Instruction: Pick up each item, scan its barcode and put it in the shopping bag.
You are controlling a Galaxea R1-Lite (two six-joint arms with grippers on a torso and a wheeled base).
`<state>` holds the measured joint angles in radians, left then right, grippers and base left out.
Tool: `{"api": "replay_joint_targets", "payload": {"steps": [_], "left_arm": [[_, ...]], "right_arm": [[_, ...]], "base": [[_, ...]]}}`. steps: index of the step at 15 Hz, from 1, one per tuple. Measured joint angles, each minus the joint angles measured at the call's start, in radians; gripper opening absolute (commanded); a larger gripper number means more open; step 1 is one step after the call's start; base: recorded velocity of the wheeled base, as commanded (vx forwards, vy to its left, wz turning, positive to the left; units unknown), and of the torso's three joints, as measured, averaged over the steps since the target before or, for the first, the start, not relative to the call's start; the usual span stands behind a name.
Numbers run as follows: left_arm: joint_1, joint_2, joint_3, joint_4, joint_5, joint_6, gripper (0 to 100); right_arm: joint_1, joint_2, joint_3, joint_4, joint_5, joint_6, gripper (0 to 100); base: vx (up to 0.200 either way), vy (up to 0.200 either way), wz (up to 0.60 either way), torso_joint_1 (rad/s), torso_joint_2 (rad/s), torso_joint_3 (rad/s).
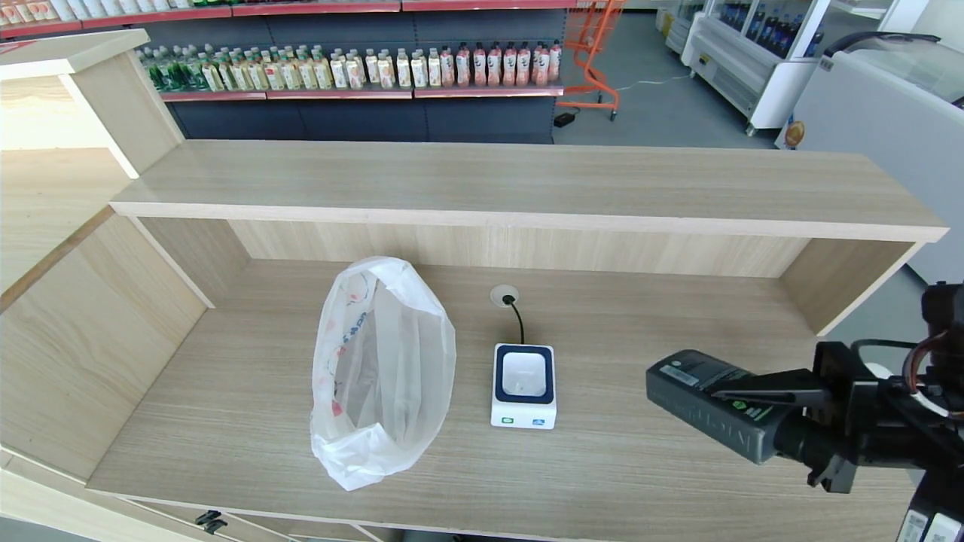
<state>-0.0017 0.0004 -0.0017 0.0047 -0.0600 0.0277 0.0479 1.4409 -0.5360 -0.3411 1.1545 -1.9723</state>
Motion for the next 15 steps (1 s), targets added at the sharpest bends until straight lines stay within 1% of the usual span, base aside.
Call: {"api": "replay_joint_targets", "payload": {"steps": [1, 3, 5, 7, 8, 9, 10, 11, 12, 15], "left_arm": [[0.000, 0.000, 0.000, 0.000, 0.000, 0.000, 100], [0.000, 0.000, 0.000, 0.000, 0.000, 0.000, 100], [0.000, 0.000, 0.000, 0.000, 0.000, 0.000, 100], [0.000, 0.000, 0.000, 0.000, 0.000, 0.000, 100], [0.000, 0.000, 0.000, 0.000, 0.000, 0.000, 100], [0.000, 0.000, 0.000, 0.000, 0.000, 0.000, 100], [0.000, 0.000, 0.000, 0.000, 0.000, 0.000, 100], [0.000, 0.000, 0.000, 0.000, 0.000, 0.000, 100], [0.000, 0.000, 0.000, 0.000, 0.000, 0.000, 100], [0.000, 0.000, 0.000, 0.000, 0.000, 0.000, 100]], "right_arm": [[-0.041, -0.029, 0.001, 0.027, 0.000, 0.171, 0], [-0.088, -0.084, -0.034, 0.054, -0.011, 0.648, 0], [-0.134, -0.127, -0.076, 0.063, -0.060, 1.091, 0], [-0.156, -0.152, -0.099, 0.067, -0.149, 1.587, 0], [-0.146, -0.151, -0.109, 0.062, -0.220, 1.812, 0], [-0.119, -0.140, -0.119, 0.048, -0.316, 2.016, 0], [-0.077, -0.119, -0.126, 0.025, -0.409, 2.141, 0], [-0.015, -0.080, -0.133, -0.007, -0.507, 2.220, 0], [0.045, -0.032, -0.137, -0.034, -0.584, 2.267, 0], [0.172, 0.112, -0.144, -0.121, -0.694, 2.325, 0]], "base": [[0.000, 0.000, 0.00, 0.000, 0.00, 0.000], [0.000, 0.000, 0.00, 0.000, 0.00, 0.000], [0.000, 0.000, 0.00, 0.000, 0.00, 0.000], [0.000, 0.000, 0.00, 0.000, 0.00, 0.000], [0.000, 0.000, 0.00, 0.000, 0.00, 0.000], [0.000, 0.000, 0.00, 0.000, 0.00, 0.000], [0.000, 0.000, 0.00, 0.000, 0.00, 0.000], [0.000, 0.000, 0.00, 0.000, 0.00, 0.000], [0.000, 0.000, 0.00, 0.000, 0.00, 0.000], [0.000, 0.000, 0.00, 0.000, 0.00, 0.000]]}}
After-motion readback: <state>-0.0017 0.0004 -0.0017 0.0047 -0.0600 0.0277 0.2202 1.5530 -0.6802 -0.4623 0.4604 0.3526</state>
